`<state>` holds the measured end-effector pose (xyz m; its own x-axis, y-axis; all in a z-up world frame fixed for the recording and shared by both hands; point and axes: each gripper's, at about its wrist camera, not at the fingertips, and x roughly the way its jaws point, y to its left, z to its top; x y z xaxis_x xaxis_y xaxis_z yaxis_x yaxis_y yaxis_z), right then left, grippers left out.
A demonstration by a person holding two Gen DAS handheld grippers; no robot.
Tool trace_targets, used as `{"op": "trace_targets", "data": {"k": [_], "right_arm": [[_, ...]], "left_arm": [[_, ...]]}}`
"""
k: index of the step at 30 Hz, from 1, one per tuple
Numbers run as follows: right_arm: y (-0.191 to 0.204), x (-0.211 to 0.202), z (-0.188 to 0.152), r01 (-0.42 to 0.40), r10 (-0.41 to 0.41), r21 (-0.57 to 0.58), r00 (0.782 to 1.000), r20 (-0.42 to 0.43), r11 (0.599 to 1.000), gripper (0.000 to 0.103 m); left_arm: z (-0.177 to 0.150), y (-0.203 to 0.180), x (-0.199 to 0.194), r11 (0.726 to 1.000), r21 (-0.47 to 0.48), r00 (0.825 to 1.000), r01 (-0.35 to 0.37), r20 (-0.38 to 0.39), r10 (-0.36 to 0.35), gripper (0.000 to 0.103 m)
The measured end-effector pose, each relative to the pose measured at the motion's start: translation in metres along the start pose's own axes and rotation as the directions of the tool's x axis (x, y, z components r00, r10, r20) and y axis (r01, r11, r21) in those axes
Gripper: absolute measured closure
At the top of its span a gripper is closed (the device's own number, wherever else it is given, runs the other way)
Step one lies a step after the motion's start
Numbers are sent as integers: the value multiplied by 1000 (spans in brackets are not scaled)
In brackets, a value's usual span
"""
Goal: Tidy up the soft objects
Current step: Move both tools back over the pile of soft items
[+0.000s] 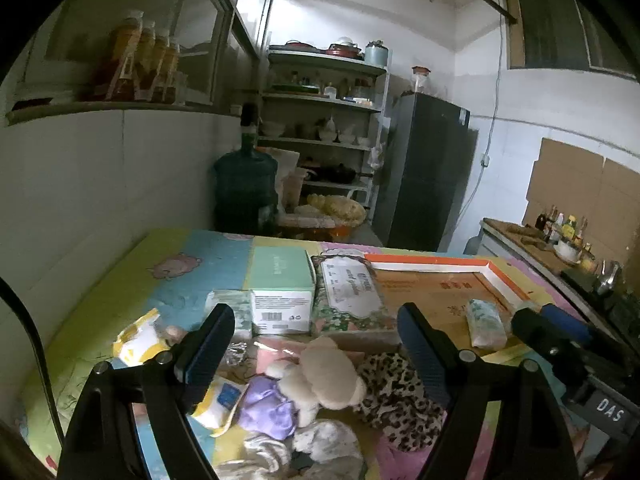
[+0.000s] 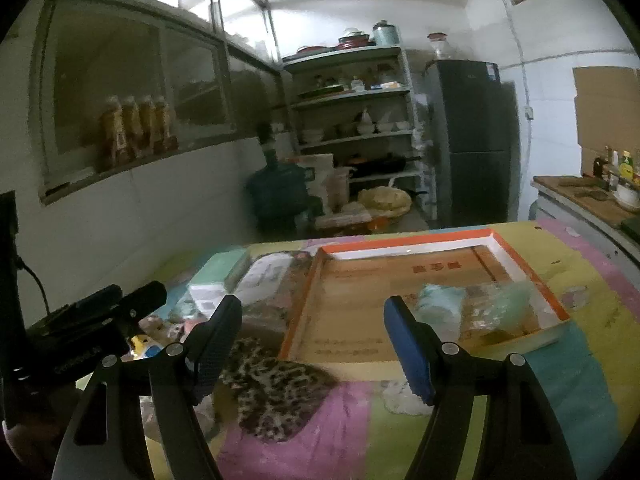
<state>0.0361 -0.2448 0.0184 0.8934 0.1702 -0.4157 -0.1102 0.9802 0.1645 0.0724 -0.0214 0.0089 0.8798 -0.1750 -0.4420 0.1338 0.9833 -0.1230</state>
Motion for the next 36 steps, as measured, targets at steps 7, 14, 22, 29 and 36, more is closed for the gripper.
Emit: {"op": "trace_targets", "data": {"k": [7, 14, 22, 29, 36], "right_arm": [[23, 5, -5, -14, 13, -32, 1000, -18, 999, 28], [41, 11, -13, -42, 39, -61, 998, -39, 997, 28], [61, 19, -18, -91, 86, -95, 995, -52, 991, 28], [85, 31, -25, -157, 148, -124, 986, -81, 980, 28], [117, 50, -31, -266, 243, -193, 960, -138, 944, 28]], "left_arm": [[-2, 32, -14, 999, -45, 1000, -26, 9, 26, 20], [-10, 60, -26, 994, -44, 995, -96, 22, 97, 20], [-23, 91, -39, 991, -44, 991, -129, 37, 131, 20], [-36, 111, -45, 990, -47, 991, -131, 25, 133, 20], [-52, 129, -44, 985, -63, 987, -158, -11, 158, 20]]}}
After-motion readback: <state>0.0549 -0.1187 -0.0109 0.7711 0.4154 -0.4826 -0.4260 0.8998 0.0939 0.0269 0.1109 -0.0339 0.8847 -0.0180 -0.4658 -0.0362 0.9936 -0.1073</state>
